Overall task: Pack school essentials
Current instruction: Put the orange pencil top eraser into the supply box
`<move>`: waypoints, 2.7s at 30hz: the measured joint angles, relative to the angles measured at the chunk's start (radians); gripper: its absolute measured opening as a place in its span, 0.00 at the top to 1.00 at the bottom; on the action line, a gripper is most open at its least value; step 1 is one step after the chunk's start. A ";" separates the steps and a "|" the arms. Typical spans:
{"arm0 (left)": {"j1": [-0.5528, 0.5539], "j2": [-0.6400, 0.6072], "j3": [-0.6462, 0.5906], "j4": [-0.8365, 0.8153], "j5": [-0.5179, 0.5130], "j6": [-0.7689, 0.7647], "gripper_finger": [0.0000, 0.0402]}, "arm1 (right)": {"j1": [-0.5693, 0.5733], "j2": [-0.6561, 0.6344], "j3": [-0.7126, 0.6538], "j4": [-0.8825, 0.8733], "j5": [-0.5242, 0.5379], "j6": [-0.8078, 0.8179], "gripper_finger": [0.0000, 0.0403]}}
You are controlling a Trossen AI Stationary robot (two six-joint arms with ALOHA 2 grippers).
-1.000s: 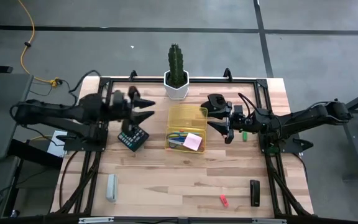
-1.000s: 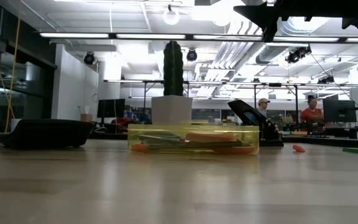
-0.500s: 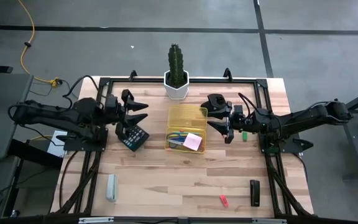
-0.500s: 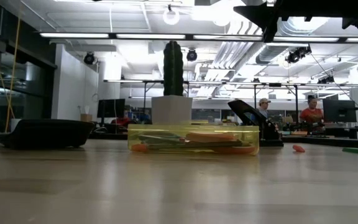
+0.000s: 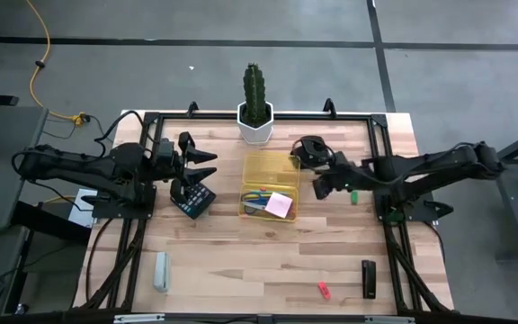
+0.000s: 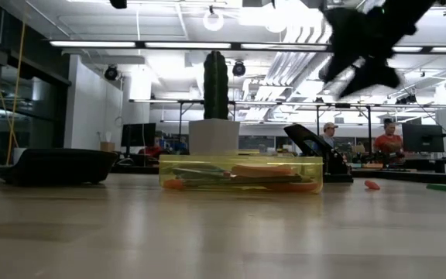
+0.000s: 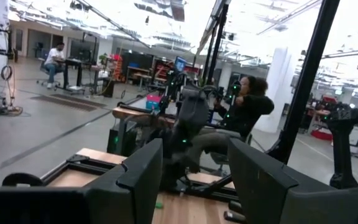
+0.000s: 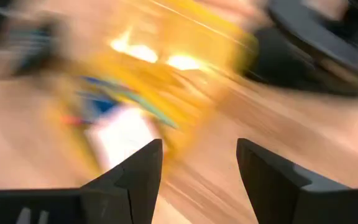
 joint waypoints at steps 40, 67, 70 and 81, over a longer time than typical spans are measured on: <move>0.000 0.000 0.000 0.006 -0.002 -0.033 0.58 | -0.024 0.504 -0.055 -0.064 -0.139 0.460 0.85; 0.000 0.000 0.000 -0.086 -0.075 -0.187 0.58 | -0.031 -0.039 -0.060 0.755 -0.070 -0.507 0.99; 0.000 0.000 0.000 -0.088 -0.082 -0.184 0.58 | -0.031 -0.027 -0.060 0.822 -0.073 -0.574 1.00; 0.000 0.006 0.000 -0.090 -0.080 -0.121 0.58 | -0.031 -0.025 -0.059 0.972 -0.115 -0.595 1.00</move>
